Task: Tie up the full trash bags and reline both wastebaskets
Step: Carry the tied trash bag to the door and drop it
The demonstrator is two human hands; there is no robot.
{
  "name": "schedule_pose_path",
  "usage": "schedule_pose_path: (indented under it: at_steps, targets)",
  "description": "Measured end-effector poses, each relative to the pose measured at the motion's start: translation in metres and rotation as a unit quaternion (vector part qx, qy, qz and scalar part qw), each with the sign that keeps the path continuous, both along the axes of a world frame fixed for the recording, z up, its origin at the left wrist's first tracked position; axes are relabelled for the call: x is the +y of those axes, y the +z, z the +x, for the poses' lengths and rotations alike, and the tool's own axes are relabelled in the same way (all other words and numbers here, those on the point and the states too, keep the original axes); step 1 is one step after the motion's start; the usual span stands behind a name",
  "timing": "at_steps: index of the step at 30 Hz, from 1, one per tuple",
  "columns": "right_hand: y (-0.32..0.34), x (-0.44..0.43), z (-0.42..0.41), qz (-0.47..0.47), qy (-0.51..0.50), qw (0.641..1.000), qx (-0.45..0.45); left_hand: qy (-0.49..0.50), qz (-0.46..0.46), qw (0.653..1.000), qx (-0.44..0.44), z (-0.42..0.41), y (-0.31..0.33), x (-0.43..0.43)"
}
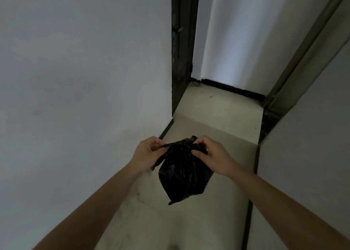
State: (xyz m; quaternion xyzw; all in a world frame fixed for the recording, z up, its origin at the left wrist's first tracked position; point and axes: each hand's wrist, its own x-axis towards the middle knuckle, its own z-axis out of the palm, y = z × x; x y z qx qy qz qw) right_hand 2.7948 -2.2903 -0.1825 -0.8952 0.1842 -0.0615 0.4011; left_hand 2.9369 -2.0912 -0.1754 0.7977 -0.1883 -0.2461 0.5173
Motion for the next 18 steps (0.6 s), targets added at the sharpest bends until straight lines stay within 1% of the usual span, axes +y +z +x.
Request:
schedule_pose_path:
  at_steps: [4, 6, 8, 11, 13, 18]
  targets:
    - [0.007, -0.073, 0.073, 0.019, -0.031, 0.999, -0.019, -0.056, 0.045, 0.993, -0.092, 0.085, 0.01, -0.076]
    - [0.0, -0.109, 0.11, 0.023, -0.037, 0.999, -0.017, -0.069, 0.064, 0.986, -0.136, 0.123, 0.007, -0.113]
    - [-0.016, -0.145, 0.15, 0.032, -0.037, 0.999, -0.014, -0.071, 0.085, 0.982, -0.154, 0.161, -0.007, -0.148]
    - [-0.057, -0.201, 0.214, 0.035, -0.025, 0.999, 0.004, -0.066, 0.126, 0.979, -0.149, 0.216, -0.04, -0.202]
    - [-0.088, -0.237, 0.256, 0.048, -0.015, 0.998, 0.026, -0.05, 0.152, 0.979, -0.128, 0.25, -0.065, -0.235]
    - [-0.14, -0.315, 0.36, 0.085, 0.021, 0.992, 0.094, -0.007, 0.181, 0.979, -0.097, 0.34, -0.105, -0.311]
